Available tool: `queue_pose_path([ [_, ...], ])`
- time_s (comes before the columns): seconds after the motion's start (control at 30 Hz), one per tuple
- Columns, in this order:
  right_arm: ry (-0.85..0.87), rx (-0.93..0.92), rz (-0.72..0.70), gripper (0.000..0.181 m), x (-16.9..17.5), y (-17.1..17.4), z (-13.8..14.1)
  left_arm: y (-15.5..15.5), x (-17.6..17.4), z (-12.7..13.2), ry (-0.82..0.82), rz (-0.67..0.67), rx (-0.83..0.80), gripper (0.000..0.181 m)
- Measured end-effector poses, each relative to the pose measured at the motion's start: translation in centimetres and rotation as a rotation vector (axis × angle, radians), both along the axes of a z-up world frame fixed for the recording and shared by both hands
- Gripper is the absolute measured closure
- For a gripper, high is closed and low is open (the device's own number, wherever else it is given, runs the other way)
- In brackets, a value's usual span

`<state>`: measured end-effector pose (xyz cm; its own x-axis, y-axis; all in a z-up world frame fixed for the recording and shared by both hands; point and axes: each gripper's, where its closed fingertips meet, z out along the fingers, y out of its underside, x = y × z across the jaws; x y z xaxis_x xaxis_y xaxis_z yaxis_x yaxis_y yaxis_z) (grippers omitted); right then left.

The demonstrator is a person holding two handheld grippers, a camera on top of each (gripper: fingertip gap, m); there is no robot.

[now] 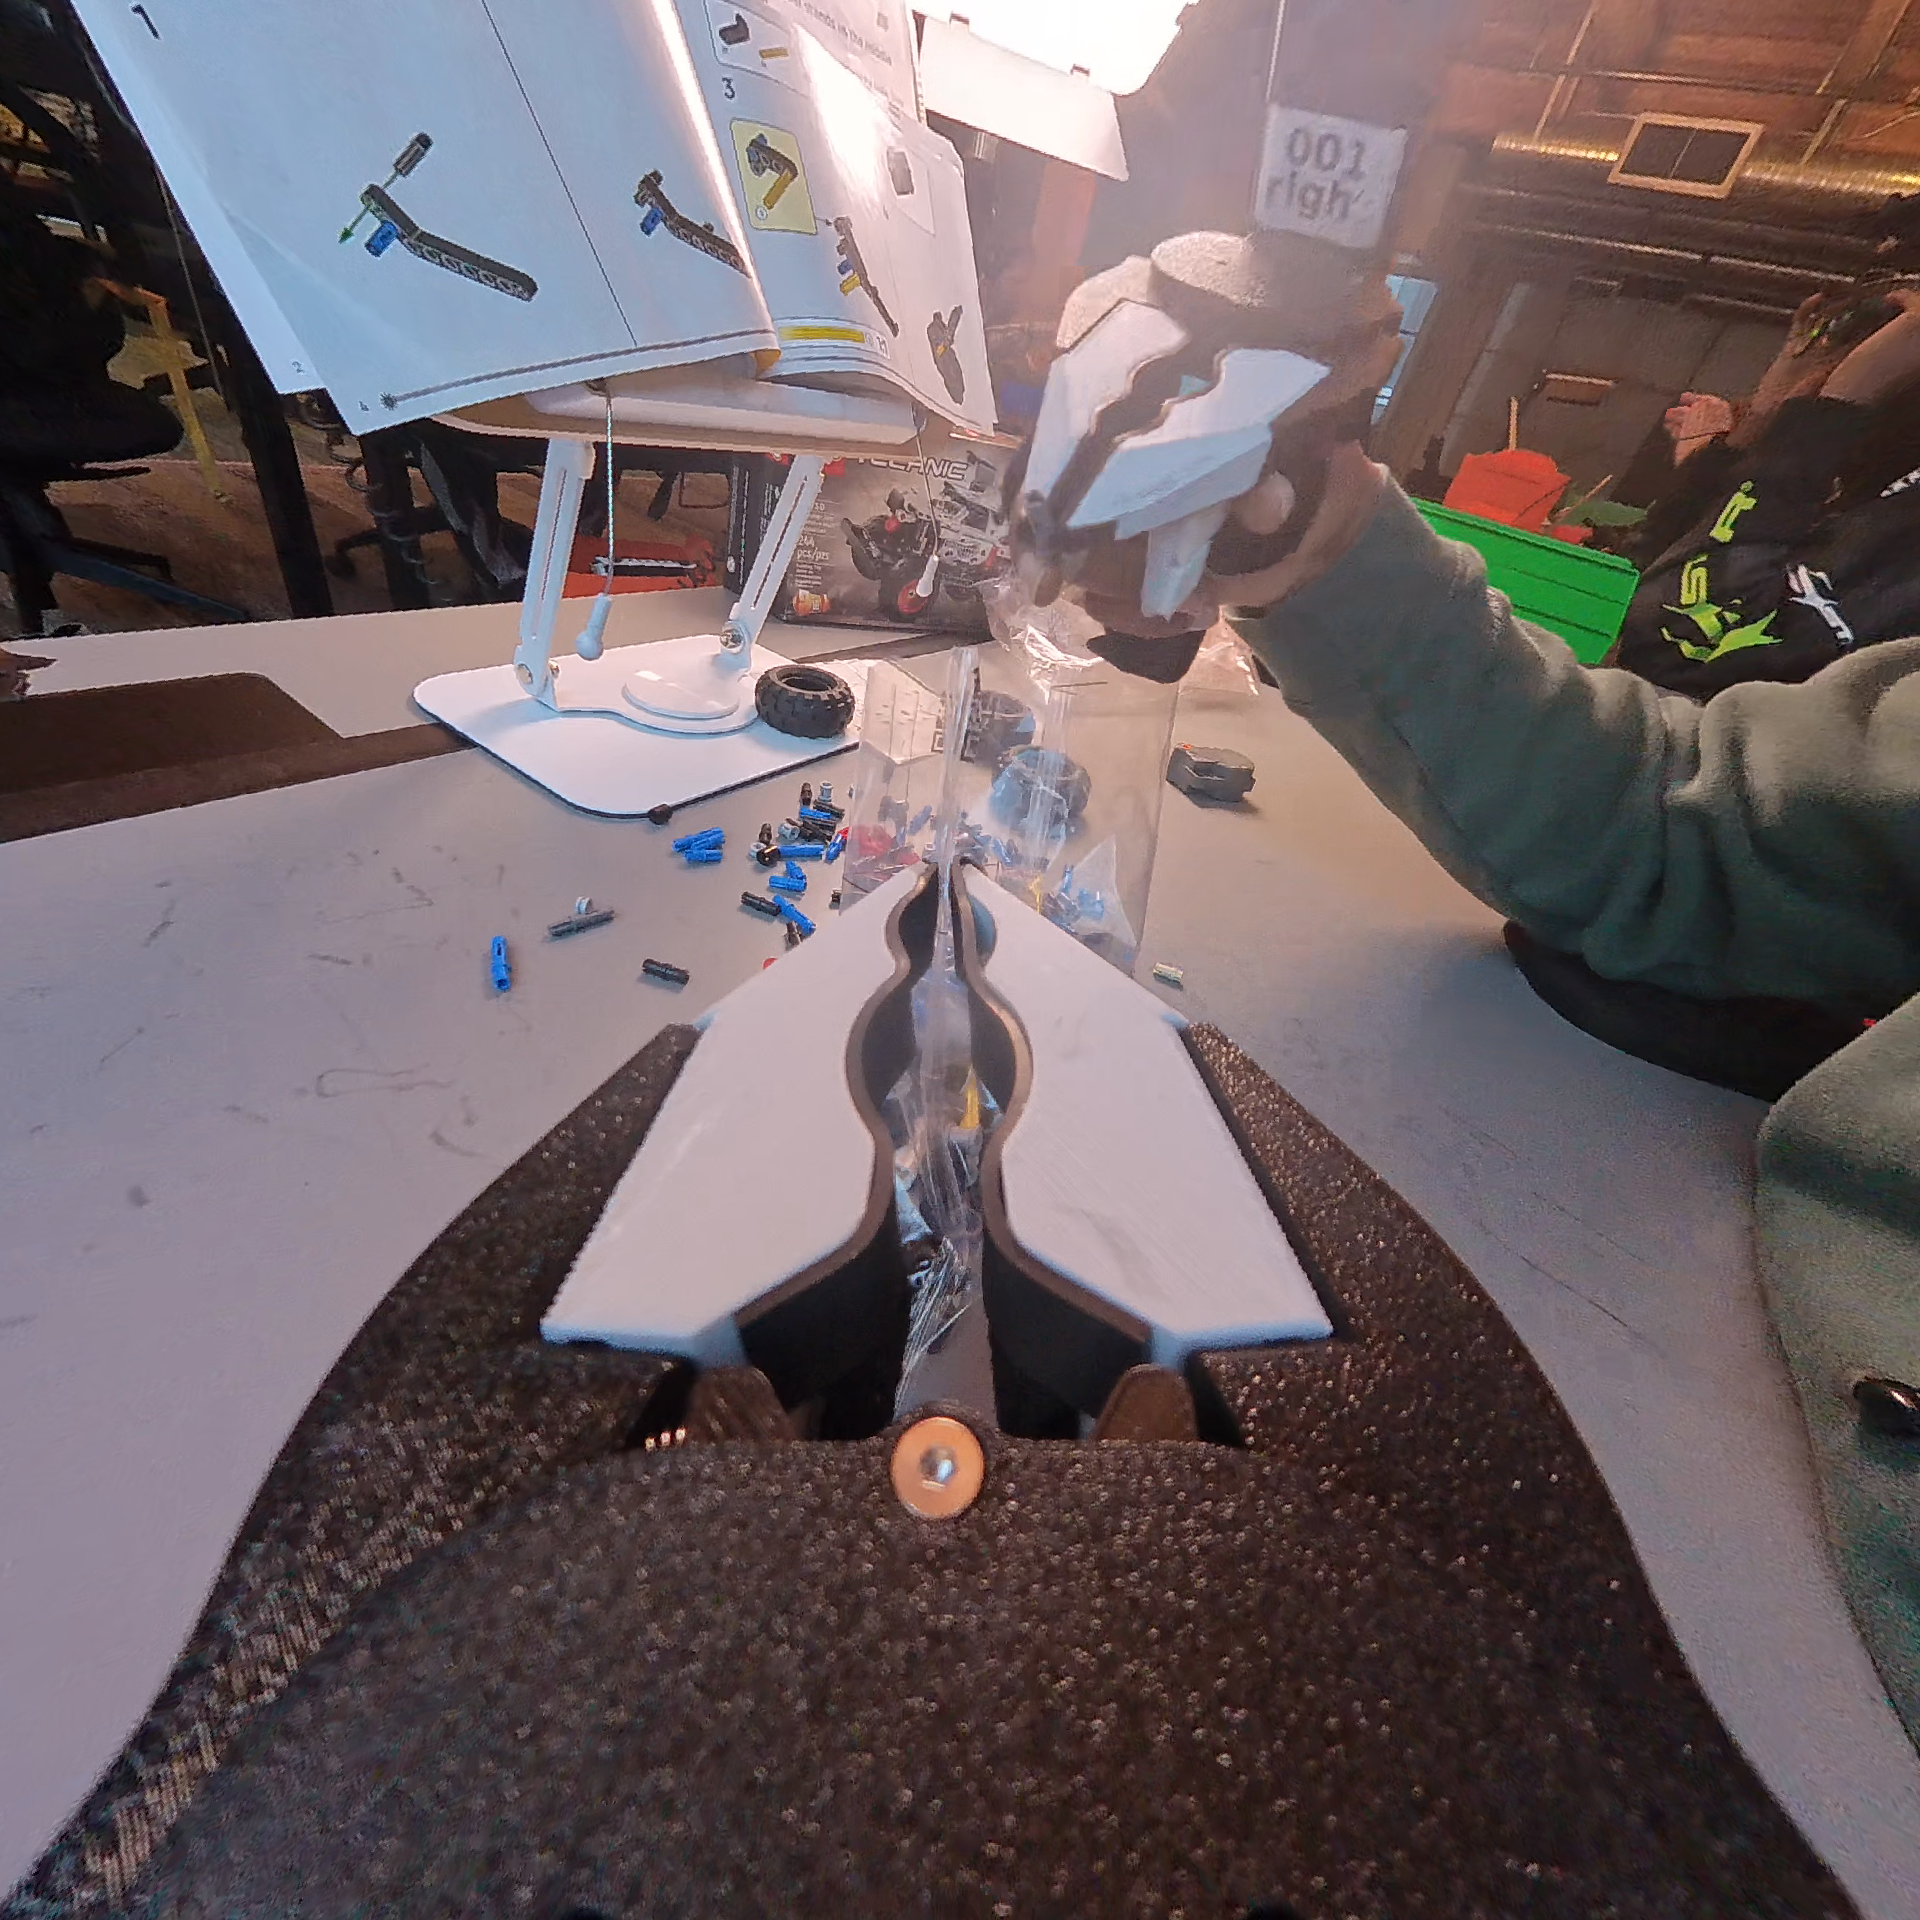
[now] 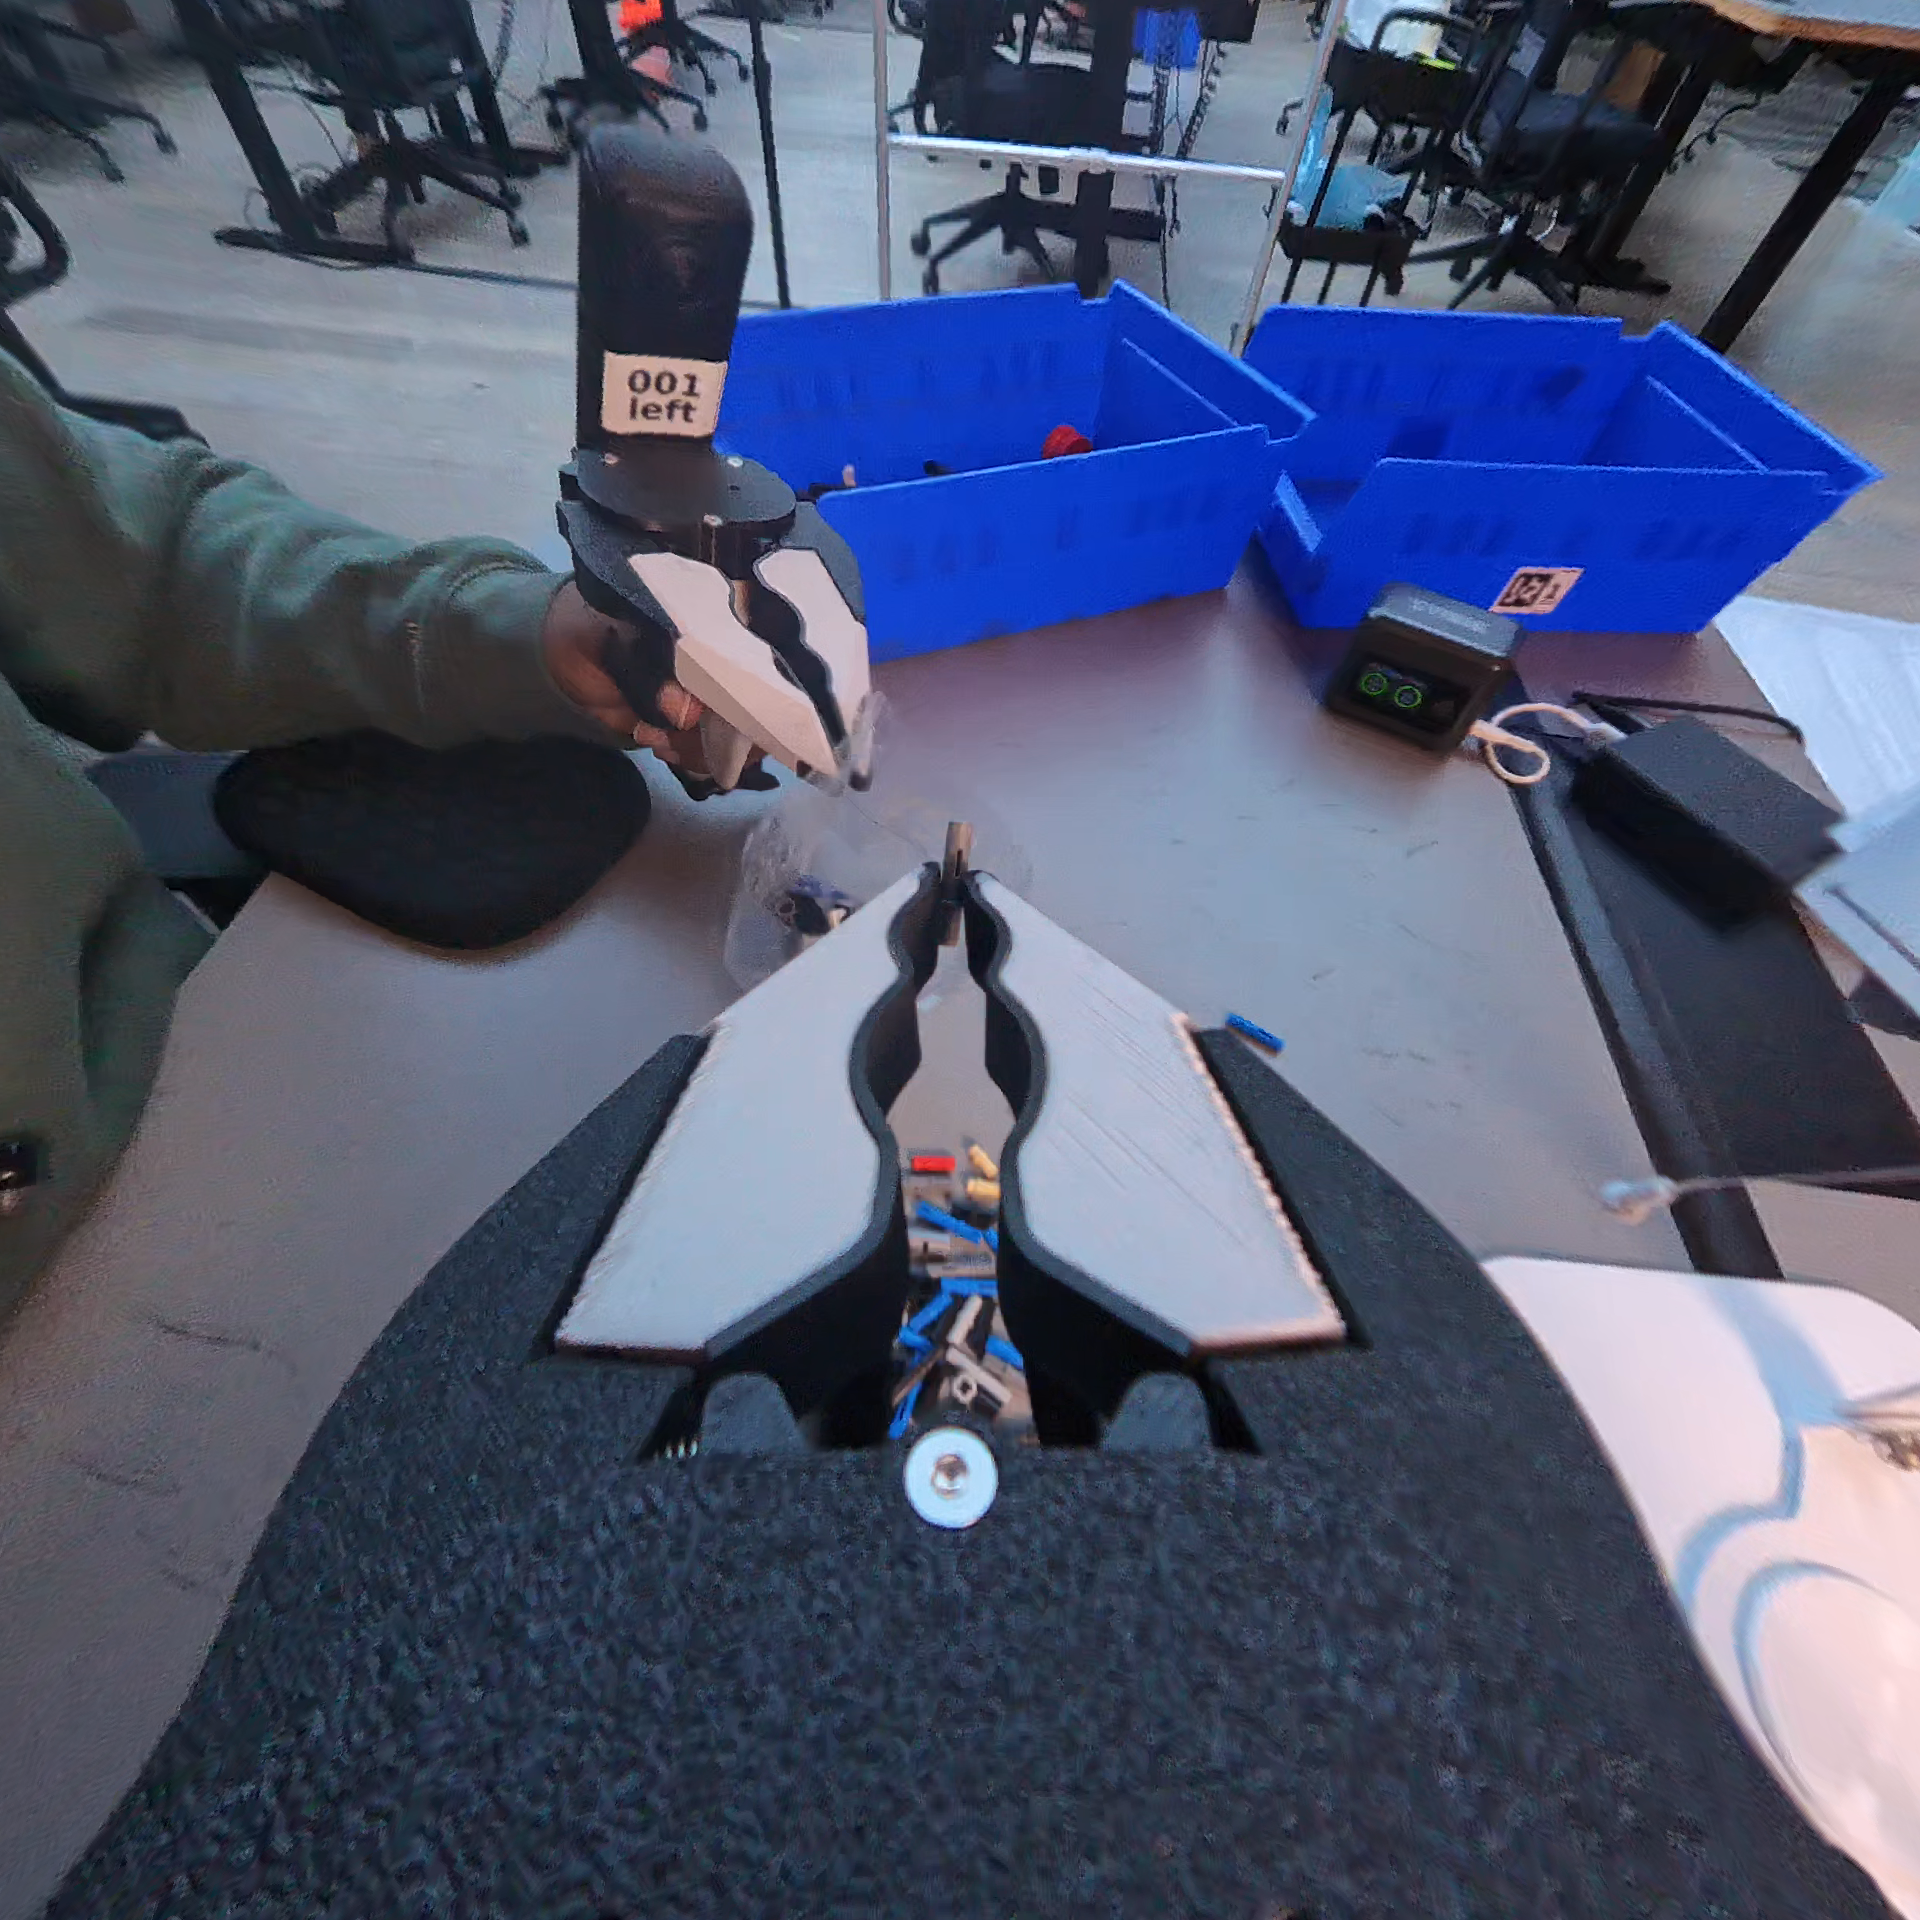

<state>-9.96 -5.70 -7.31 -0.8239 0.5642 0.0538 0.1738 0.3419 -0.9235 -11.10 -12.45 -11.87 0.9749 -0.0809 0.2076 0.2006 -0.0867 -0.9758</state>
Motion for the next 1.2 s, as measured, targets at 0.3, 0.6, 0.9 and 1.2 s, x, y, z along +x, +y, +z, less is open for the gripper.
queue_pose_path([
  [0.3,-0.037,-0.113,-0.057,0.166,-1.4,-1.0,-0.3,-0.5,-0.5,0.4,0.016,0.035,0.01,0.18],
  [0.6,-0.215,0.449,0.016,0.166,1.0,0.0,-14.1,-1.0,-1.7,0.2,-0.005,0.079,0.005,0.18],
  [0.9,-0.302,0.485,-0.04,0.157,0.5,-0.1,-16.2,-1.2,-1.5,0.4,0.031,0.078,0.009,0.18],
  [1.2,-0.386,0.498,-0.053,0.148,1.1,0.1,-16.7,-1.5,-1.6,0.7,0.016,0.079,0.024,0.18],
])
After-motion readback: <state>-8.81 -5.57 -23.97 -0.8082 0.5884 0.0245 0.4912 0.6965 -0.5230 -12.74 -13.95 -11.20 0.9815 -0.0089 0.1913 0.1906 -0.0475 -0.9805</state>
